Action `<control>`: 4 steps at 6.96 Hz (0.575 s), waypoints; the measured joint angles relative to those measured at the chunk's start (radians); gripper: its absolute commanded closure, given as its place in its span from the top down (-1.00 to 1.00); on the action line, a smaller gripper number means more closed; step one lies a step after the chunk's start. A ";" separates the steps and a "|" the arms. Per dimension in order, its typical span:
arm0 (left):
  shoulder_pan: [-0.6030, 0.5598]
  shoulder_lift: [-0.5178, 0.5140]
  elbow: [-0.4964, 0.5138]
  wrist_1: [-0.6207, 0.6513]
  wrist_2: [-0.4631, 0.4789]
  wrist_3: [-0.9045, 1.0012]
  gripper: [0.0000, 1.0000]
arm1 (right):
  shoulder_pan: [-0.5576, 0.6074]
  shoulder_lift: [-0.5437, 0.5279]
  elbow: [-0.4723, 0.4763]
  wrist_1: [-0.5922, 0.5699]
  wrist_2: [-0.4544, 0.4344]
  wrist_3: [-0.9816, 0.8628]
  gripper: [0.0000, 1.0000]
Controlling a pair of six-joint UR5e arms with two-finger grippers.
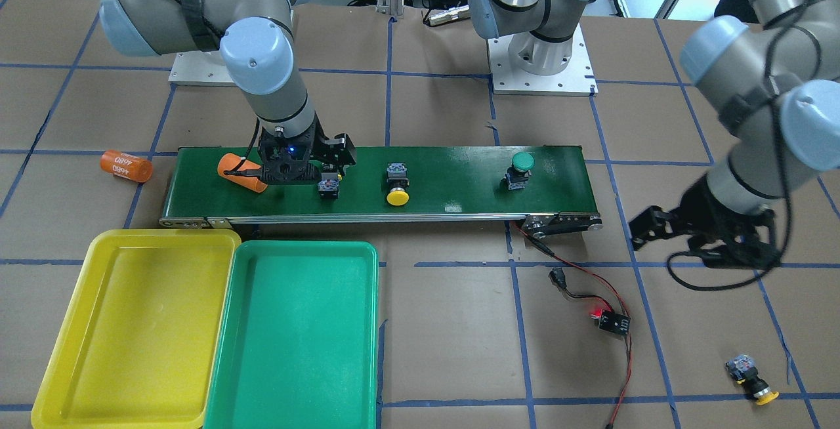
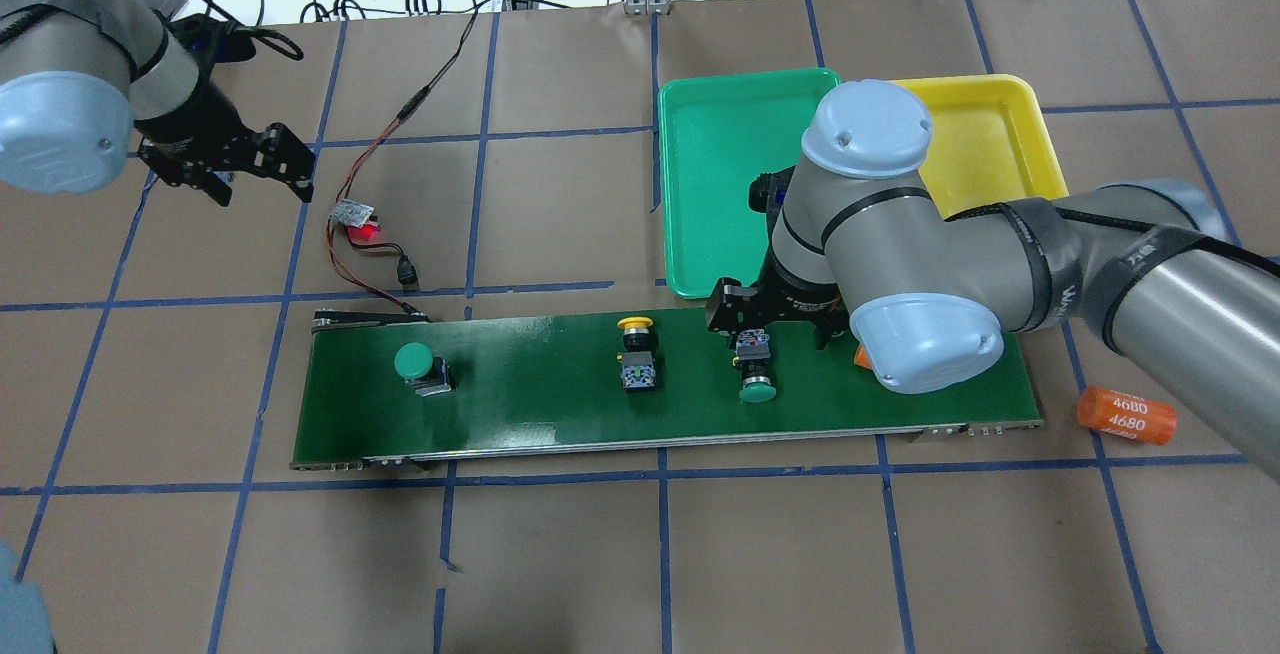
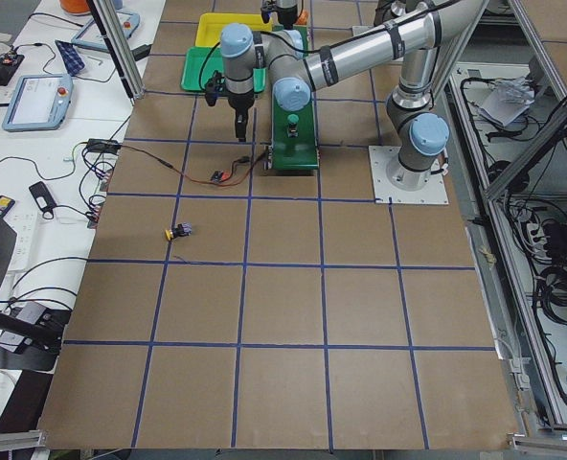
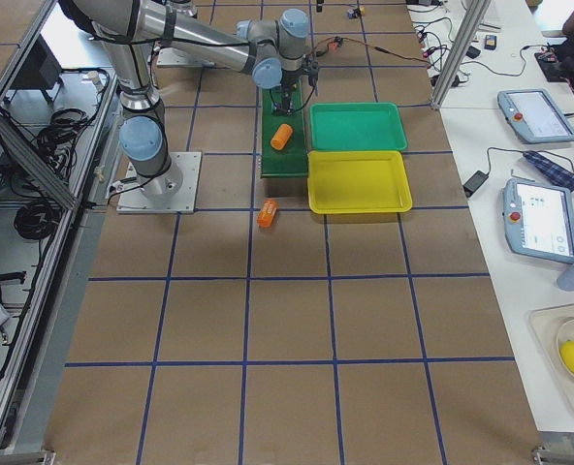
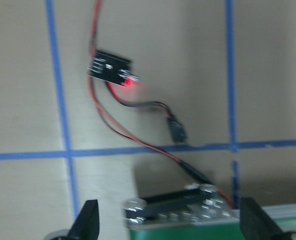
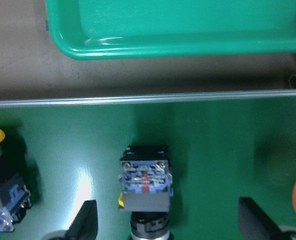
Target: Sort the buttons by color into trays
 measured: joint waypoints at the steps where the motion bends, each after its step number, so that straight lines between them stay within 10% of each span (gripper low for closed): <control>1: 0.060 -0.108 0.104 0.036 0.016 0.053 1.00 | 0.010 0.020 -0.001 -0.014 -0.005 0.000 -0.10; 2: 0.087 -0.216 0.220 0.053 0.038 0.083 1.00 | 0.011 0.035 -0.002 -0.021 -0.008 -0.004 -0.99; 4: 0.104 -0.396 0.386 0.075 0.053 0.074 1.00 | 0.002 0.054 -0.005 -0.011 -0.012 0.000 -1.00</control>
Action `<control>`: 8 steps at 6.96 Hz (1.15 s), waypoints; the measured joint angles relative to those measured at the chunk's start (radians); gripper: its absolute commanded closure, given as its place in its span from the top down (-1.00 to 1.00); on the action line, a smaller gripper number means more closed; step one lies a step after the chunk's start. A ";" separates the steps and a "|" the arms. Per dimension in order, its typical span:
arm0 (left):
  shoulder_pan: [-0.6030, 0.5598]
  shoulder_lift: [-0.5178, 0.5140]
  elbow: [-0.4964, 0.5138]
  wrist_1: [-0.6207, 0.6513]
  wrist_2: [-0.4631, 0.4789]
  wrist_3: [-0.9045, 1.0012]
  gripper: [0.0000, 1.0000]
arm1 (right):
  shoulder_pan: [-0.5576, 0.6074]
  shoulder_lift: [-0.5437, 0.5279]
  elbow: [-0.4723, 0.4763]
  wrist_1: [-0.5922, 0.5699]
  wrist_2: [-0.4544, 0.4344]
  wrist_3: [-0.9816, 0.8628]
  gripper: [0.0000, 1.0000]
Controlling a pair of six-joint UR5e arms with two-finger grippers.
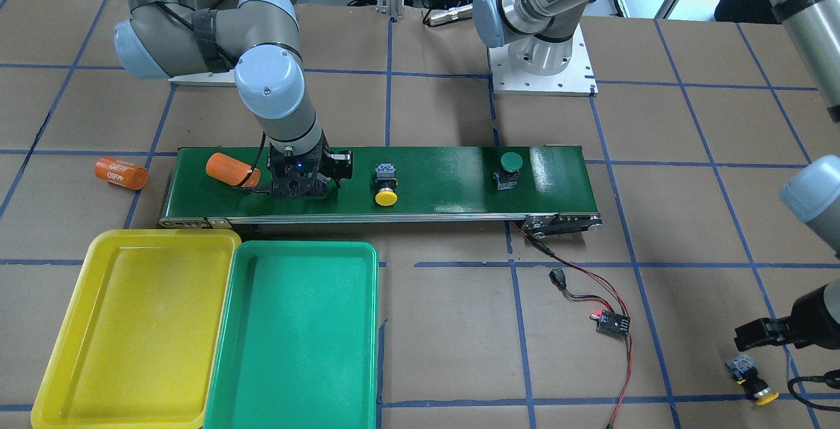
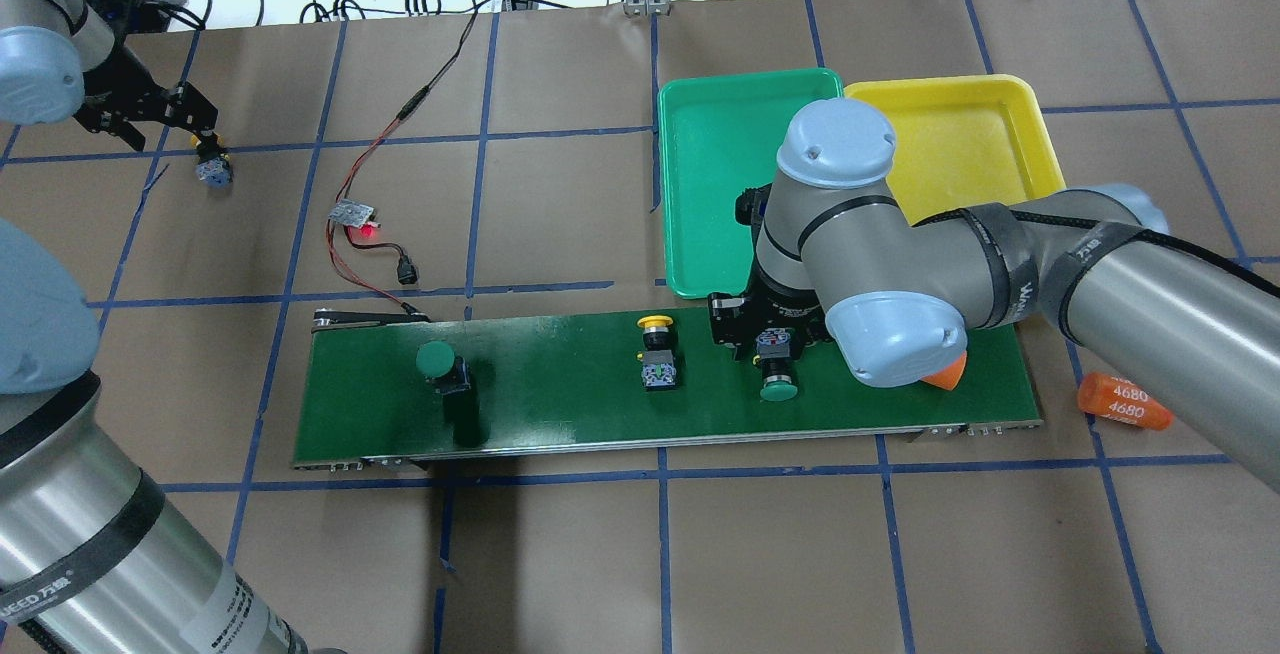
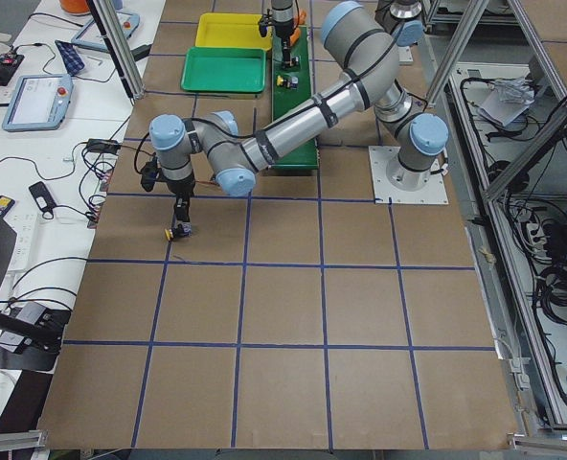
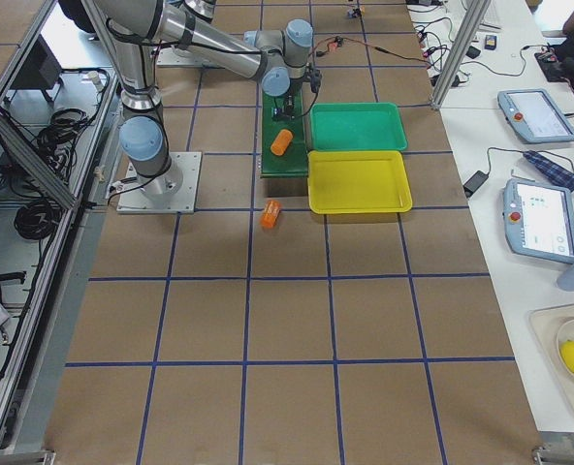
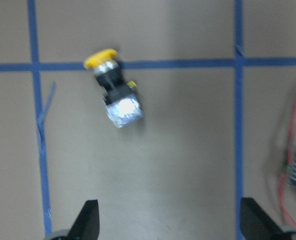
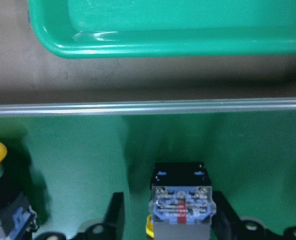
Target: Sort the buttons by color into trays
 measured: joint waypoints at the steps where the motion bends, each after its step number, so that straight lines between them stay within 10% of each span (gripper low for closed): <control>1: 0.003 -0.058 0.029 0.037 -0.001 -0.010 1.00 | -0.004 -0.001 -0.002 0.003 -0.001 0.004 -1.00; 2: 0.005 -0.108 0.041 0.095 -0.003 -0.018 0.79 | -0.007 -0.005 -0.010 0.004 -0.010 0.005 -1.00; 3: 0.005 -0.143 0.044 0.134 -0.003 -0.022 -0.72 | -0.007 -0.016 -0.044 0.003 -0.029 0.005 -1.00; 4: 0.002 -0.150 0.045 0.125 0.000 -0.022 -1.00 | -0.008 -0.024 -0.107 0.014 -0.047 0.004 -1.00; 8: -0.004 -0.102 0.038 -0.003 0.007 -0.021 -1.00 | -0.057 0.140 -0.399 0.023 -0.103 -0.012 -1.00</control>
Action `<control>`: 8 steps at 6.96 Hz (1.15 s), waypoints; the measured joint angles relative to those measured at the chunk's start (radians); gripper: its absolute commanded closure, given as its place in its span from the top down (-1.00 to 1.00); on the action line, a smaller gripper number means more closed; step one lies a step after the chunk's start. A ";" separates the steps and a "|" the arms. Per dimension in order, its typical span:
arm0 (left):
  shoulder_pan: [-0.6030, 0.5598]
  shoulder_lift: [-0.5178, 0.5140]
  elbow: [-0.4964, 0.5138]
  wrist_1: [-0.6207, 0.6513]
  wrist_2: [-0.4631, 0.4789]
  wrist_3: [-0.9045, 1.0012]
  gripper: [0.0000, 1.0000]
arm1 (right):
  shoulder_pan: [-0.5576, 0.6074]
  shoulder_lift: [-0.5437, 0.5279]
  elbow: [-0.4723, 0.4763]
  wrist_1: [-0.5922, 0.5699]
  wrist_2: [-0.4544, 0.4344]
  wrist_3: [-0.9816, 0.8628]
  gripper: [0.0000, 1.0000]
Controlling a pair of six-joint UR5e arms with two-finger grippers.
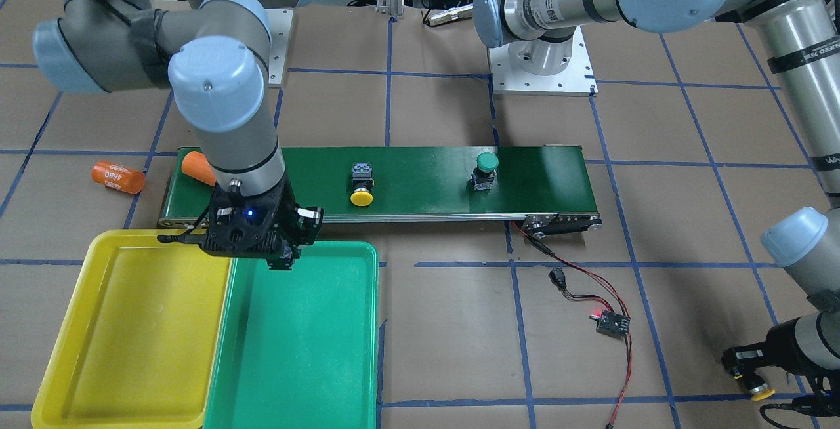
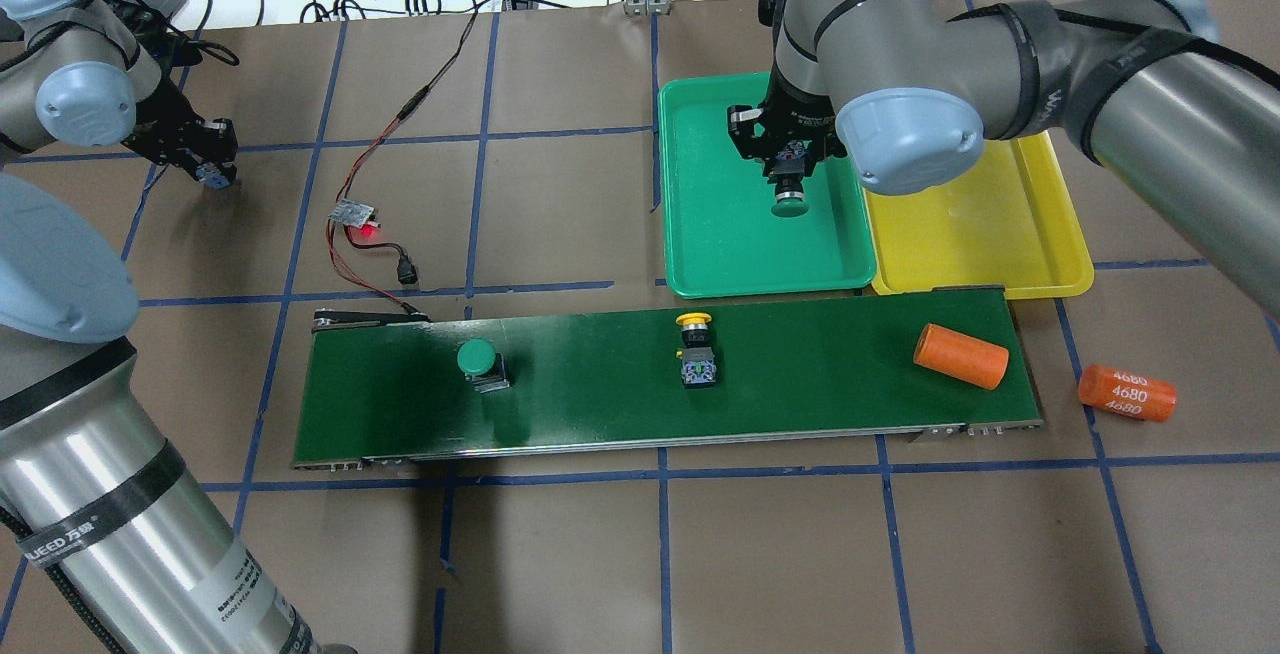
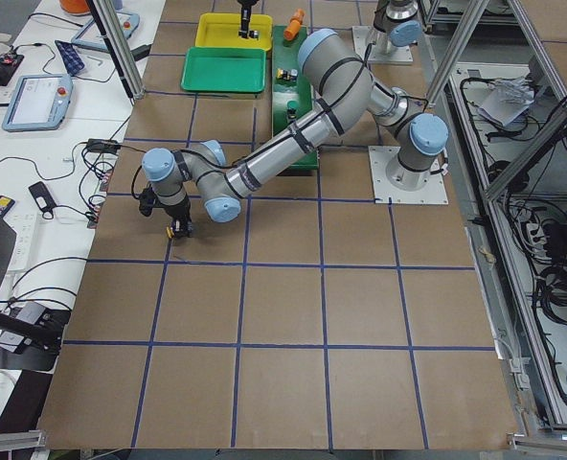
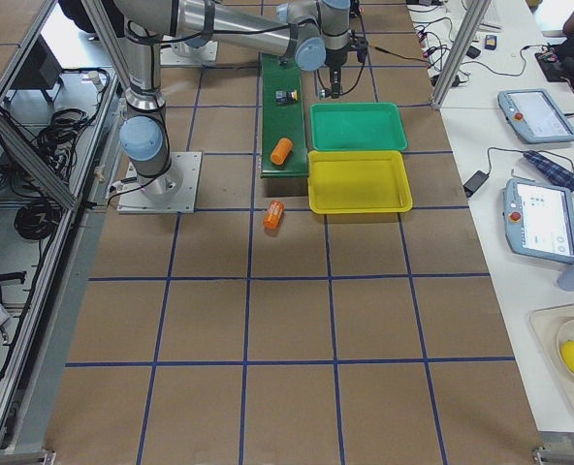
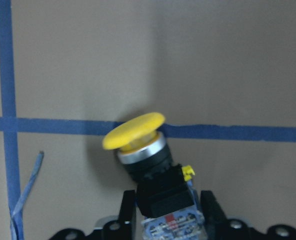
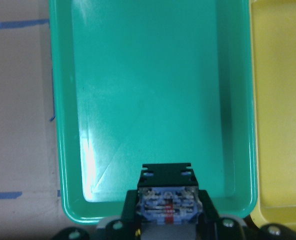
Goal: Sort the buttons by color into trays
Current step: 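Release the button into the green tray while the left gripper grasps a yellow-capped button, then set the yellow-capped button on the belt with the left gripper while the right gripper approaches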
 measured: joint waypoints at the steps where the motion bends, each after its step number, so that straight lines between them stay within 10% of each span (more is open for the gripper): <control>1: -0.005 0.043 -0.008 -0.053 -0.006 -0.003 -1.00 | -0.006 0.052 -0.028 -0.015 0.000 -0.001 0.41; 2: -0.014 0.125 -0.039 -0.137 -0.035 -0.005 -1.00 | -0.008 0.089 -0.039 -0.031 0.000 -0.001 0.99; 8: -0.312 0.709 -0.692 -0.129 -0.109 -0.295 -1.00 | -0.016 -0.026 0.019 0.056 -0.018 0.016 1.00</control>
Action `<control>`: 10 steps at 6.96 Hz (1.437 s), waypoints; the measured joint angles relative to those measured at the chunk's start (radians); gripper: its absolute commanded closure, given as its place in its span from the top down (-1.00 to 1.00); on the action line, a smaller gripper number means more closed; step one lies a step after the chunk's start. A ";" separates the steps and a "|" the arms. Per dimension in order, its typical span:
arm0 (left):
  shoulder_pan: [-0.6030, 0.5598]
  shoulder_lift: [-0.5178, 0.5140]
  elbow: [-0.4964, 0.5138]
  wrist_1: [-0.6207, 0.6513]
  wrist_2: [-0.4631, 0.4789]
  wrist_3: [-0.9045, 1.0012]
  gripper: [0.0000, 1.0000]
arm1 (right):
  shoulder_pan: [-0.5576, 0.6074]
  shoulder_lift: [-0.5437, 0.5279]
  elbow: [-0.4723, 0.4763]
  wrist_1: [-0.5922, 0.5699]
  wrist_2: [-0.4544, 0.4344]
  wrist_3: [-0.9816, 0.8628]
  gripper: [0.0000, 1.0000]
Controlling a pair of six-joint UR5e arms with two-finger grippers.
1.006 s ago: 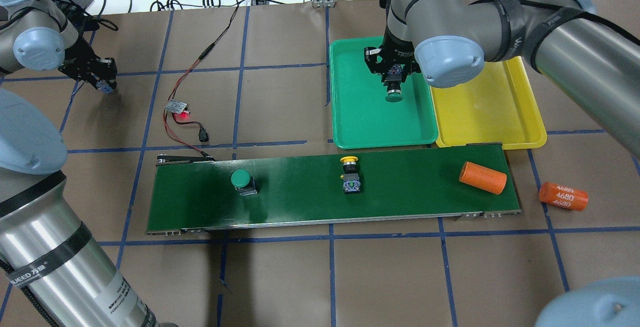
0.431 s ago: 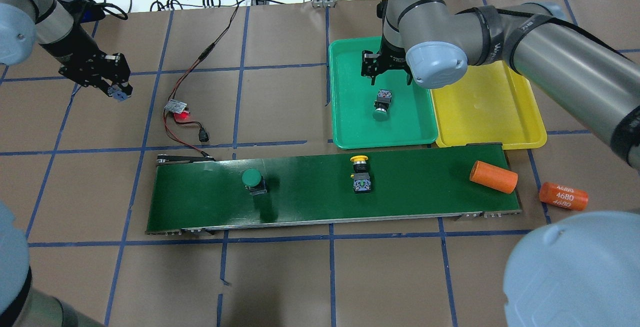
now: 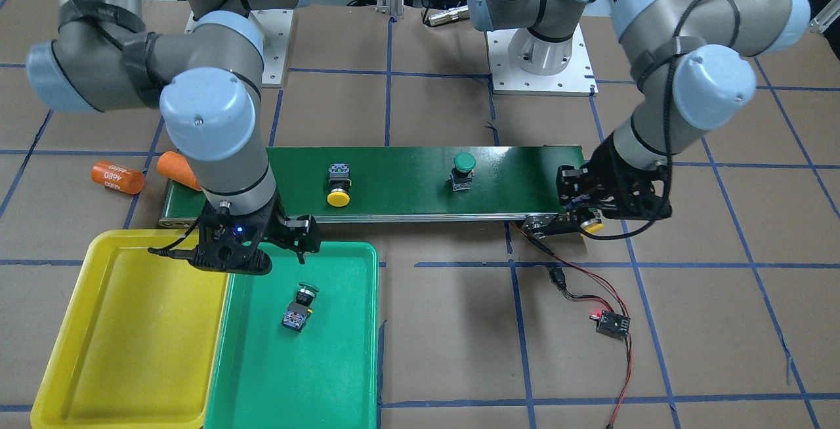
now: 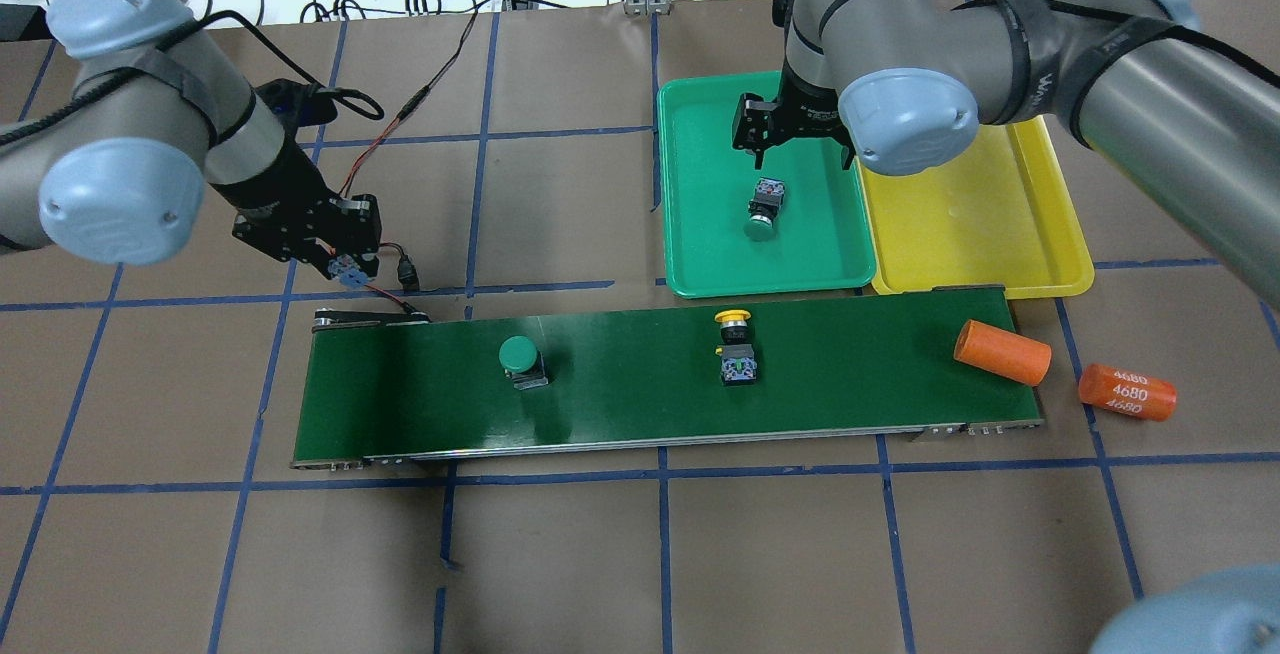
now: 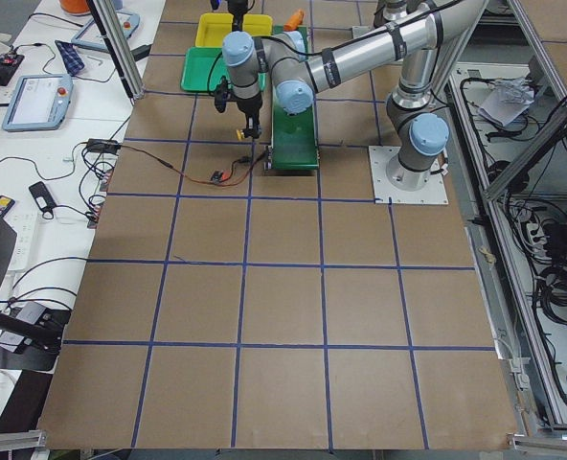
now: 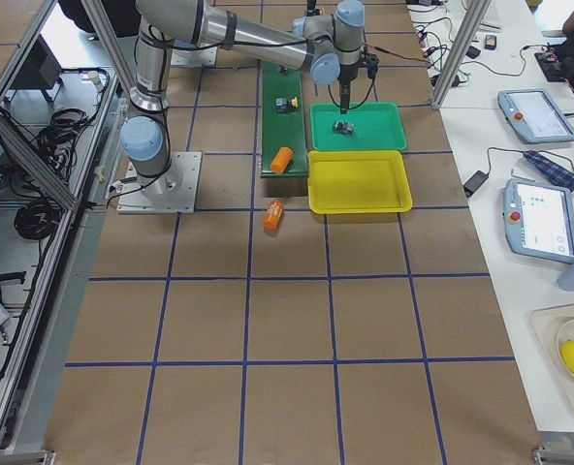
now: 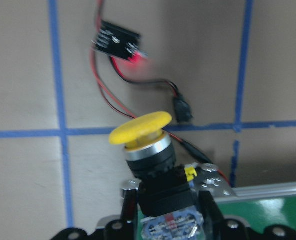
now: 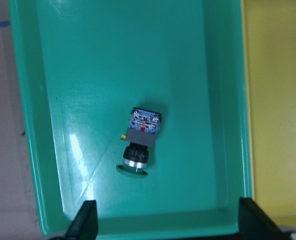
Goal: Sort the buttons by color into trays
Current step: 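Set the yellow-capped button on the belt with the left gripper while the right gripper approaches, then grasp the yellow-capped button with the right gripper while the left gripper withdraws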
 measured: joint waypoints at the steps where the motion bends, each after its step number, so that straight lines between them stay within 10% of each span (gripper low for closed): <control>1: -0.039 0.038 -0.093 0.077 0.003 -0.054 -0.42 | 0.002 -0.067 0.053 0.019 -0.001 0.000 1.00; 3: -0.076 0.079 -0.216 0.178 0.004 -0.094 0.18 | 0.006 -0.145 0.197 0.018 0.006 -0.003 1.00; 4: -0.098 0.092 -0.255 0.191 0.004 -0.103 0.99 | 0.008 -0.155 0.244 0.018 0.012 -0.006 1.00; 7: -0.142 0.125 -0.264 0.193 0.009 -0.143 1.00 | 0.017 -0.141 0.276 0.021 0.065 -0.011 1.00; 10: -0.145 0.157 0.019 -0.092 0.046 -0.140 1.00 | 0.019 -0.093 0.282 0.023 0.108 -0.011 1.00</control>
